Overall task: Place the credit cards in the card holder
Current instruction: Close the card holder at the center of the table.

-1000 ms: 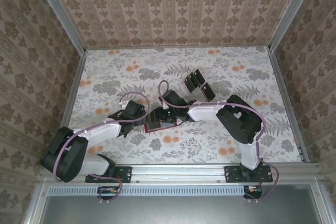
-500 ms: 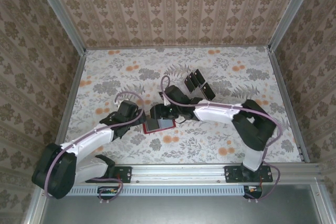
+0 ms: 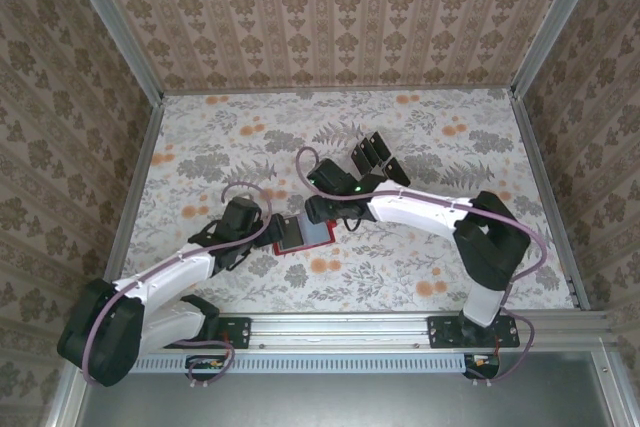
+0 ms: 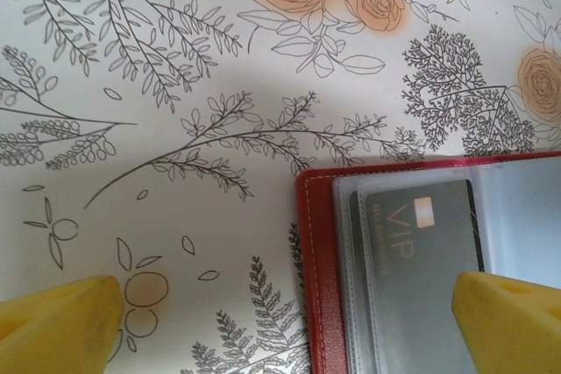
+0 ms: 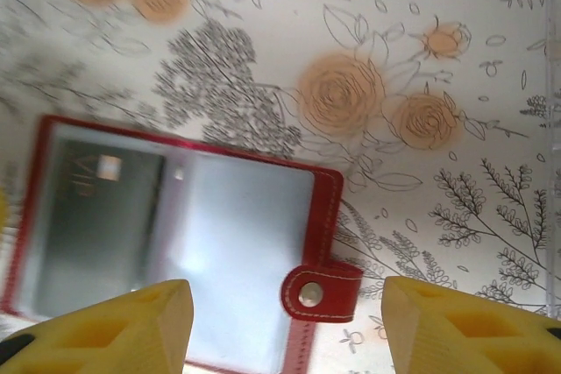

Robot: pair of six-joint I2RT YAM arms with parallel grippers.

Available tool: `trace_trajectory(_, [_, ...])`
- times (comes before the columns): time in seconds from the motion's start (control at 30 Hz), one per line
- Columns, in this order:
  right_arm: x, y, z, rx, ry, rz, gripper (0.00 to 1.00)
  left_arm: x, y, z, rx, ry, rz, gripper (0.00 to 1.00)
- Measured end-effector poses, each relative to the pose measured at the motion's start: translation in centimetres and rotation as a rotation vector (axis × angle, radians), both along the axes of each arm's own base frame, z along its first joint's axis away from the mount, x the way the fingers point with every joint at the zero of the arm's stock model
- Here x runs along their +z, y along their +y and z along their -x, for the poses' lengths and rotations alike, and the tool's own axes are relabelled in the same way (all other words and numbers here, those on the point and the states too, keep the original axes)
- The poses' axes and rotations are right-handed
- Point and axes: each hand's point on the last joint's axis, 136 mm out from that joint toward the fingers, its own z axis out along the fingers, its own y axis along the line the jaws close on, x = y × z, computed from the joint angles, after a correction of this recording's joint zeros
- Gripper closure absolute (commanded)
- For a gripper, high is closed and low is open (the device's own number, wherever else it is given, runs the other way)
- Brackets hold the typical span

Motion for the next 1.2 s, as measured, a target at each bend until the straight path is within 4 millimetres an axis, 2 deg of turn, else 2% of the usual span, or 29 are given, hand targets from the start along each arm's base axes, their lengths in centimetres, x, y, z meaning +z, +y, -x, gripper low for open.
trace_trajectory(0.17, [-2.5,-0.6,0.2,0.021,0.012,0.111,0.43,0.1,-0.1,0.1,0.016,-0.001,0.025,0.0])
trace_trajectory(0.3, [-3.0,-1.3,0.1,0.02,0.003,0.158,0.51,0.2,-0.1,0.1,0.018,-0.006,0.031,0.0])
trace_trajectory(0.57, [-2.9,-1.8,-0.3,0.013,-0.018,0.185,0.81,0.4,-0.4,-0.1,0.012,-0.015,0.044,0.0])
trace_trajectory(0.8, [-2.8,-2.0,-0.5,0.007,-0.026,0.192,1.0,0.3,-0.7,-0.1,0.003,-0.012,0.048,0.0])
trace_trajectory(0.97, [-3.4,-2.4,-0.3,-0.017,-0.018,0.177,1.0,0.2,-1.1,-0.2,-0.009,-0.011,0.063,0.0])
trace_trajectory(1.2, [-3.8,-3.5,0.4,-0.092,0.03,0.061,1.0,-0.5,-2.7,-0.4,-0.054,0.003,0.094,0.0])
